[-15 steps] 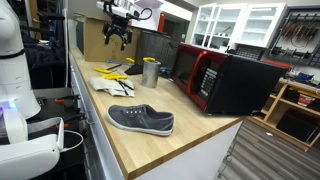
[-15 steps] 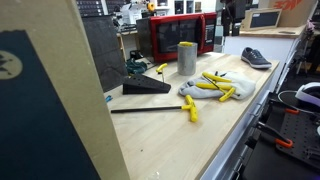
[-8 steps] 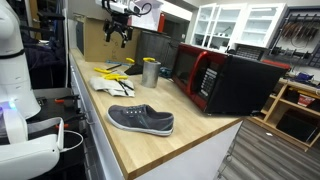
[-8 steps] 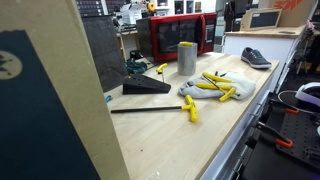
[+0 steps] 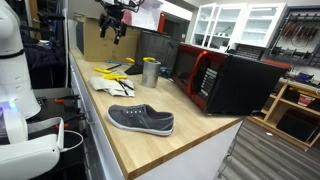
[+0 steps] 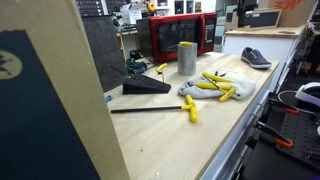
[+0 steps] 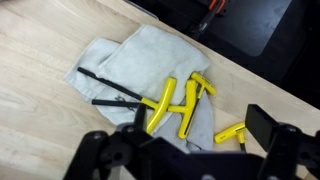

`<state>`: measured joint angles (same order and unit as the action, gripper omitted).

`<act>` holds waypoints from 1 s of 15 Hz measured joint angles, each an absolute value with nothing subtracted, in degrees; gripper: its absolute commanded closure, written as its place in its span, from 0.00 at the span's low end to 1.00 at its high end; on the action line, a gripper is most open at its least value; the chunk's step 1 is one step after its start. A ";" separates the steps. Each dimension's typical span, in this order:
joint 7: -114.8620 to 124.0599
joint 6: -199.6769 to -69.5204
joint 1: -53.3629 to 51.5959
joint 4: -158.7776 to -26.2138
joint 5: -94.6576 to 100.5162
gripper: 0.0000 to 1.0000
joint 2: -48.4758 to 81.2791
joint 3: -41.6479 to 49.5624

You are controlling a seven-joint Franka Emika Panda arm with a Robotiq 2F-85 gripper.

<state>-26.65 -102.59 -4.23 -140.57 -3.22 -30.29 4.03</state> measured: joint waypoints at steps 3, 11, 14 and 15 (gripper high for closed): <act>-25.61 -101.53 -3.83 -141.06 -3.22 0.00 -31.79 4.98; -25.30 -101.53 -2.72 -140.73 -3.43 0.00 -31.93 7.09; -25.37 -103.06 -2.72 -140.76 -3.14 0.00 -31.66 7.08; -25.37 -104.25 -2.73 -140.75 -3.08 0.00 -31.38 7.08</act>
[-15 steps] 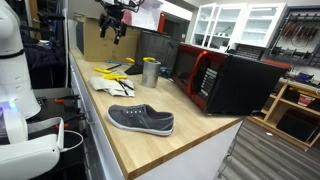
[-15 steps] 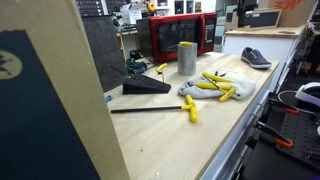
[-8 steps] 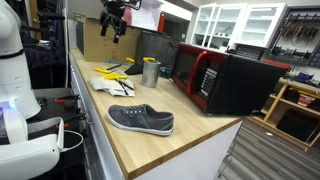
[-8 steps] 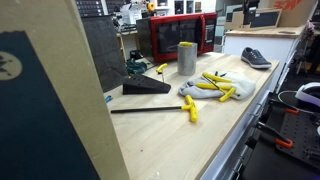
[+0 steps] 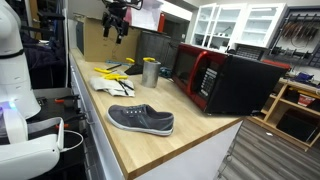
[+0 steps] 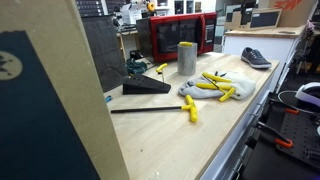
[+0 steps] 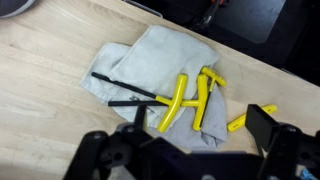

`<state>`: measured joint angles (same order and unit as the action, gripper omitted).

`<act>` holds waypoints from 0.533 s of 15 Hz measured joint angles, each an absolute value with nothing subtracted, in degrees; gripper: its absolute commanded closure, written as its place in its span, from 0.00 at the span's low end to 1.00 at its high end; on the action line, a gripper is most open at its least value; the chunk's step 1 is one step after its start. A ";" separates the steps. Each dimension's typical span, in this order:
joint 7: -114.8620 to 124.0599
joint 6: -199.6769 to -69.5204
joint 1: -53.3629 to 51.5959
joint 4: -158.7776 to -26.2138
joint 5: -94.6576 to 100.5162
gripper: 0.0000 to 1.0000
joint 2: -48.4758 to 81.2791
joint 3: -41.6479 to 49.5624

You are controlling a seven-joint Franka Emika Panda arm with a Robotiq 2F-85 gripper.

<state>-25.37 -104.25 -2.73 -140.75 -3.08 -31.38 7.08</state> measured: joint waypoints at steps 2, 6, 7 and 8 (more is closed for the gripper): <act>-25.37 -107.84 -2.73 -140.65 -2.97 0.00 -30.28 7.03; -25.37 -115.06 -2.75 -138.90 -2.91 0.00 -25.76 6.67; -25.37 -116.49 -2.75 -138.04 -2.91 0.00 -24.02 6.63; -25.37 -117.60 -2.75 -136.87 -2.91 0.00 -21.98 6.63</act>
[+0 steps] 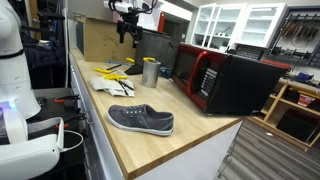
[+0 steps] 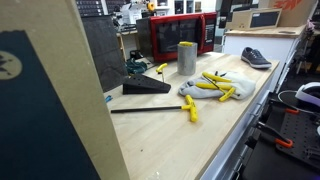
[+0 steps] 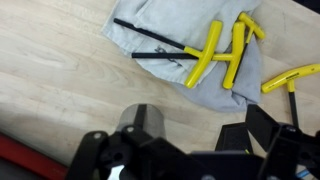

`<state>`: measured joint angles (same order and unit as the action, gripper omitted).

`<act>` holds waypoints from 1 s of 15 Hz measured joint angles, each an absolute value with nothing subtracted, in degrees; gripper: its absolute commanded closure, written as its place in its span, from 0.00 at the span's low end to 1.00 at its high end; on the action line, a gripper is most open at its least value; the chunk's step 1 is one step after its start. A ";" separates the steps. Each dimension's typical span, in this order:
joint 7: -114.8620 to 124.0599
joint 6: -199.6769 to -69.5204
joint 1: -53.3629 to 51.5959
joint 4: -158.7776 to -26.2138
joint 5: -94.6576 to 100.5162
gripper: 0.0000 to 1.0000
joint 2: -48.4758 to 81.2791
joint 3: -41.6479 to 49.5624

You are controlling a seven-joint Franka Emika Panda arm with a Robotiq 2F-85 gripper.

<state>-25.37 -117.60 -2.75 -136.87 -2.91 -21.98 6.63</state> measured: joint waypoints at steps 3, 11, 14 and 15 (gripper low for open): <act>-25.31 -119.38 -2.74 -132.16 -2.94 0.00 -15.27 6.63; -19.22 -119.48 -2.64 -117.06 -3.69 0.00 -0.27 4.55; -14.69 -119.48 -2.64 -113.33 -3.54 0.00 3.63 2.63; -13.17 -119.48 -2.64 -112.32 -3.45 0.00 4.71 2.12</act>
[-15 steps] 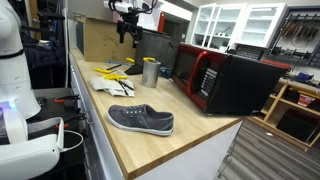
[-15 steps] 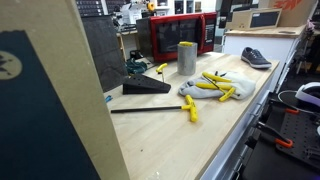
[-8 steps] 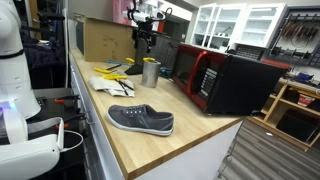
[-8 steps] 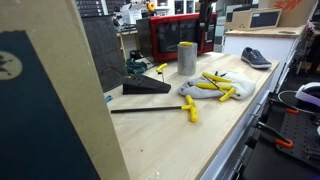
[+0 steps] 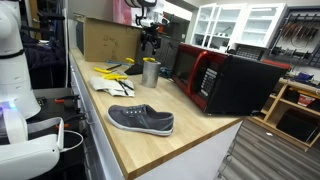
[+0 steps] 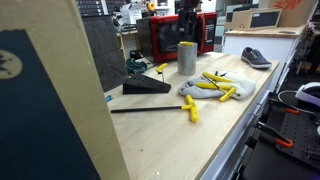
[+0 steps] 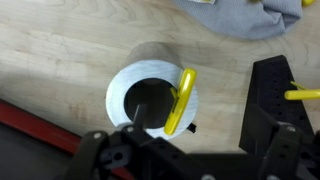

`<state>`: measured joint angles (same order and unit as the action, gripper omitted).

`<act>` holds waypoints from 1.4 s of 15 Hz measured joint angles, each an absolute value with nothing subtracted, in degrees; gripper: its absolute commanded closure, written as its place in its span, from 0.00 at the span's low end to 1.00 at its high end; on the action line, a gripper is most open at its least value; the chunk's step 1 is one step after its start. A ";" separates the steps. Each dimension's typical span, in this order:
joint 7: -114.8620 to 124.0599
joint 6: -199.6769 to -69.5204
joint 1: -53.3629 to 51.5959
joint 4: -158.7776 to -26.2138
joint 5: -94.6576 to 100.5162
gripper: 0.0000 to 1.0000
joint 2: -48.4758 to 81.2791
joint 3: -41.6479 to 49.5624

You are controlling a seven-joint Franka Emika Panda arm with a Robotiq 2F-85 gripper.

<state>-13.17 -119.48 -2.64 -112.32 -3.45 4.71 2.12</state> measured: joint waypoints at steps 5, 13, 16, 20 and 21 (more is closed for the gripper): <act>-6.77 -119.28 -2.40 -109.33 -2.71 0.00 8.10 1.47; -5.01 -116.73 -1.32 -109.28 -2.71 0.49 8.75 1.47; -4.78 -116.76 -1.32 -109.28 -2.71 0.71 8.76 1.36; -4.14 -116.76 -1.30 -109.28 -2.70 0.99 8.77 1.28; -4.14 -116.76 -1.26 -109.28 -2.70 1.00 8.77 1.28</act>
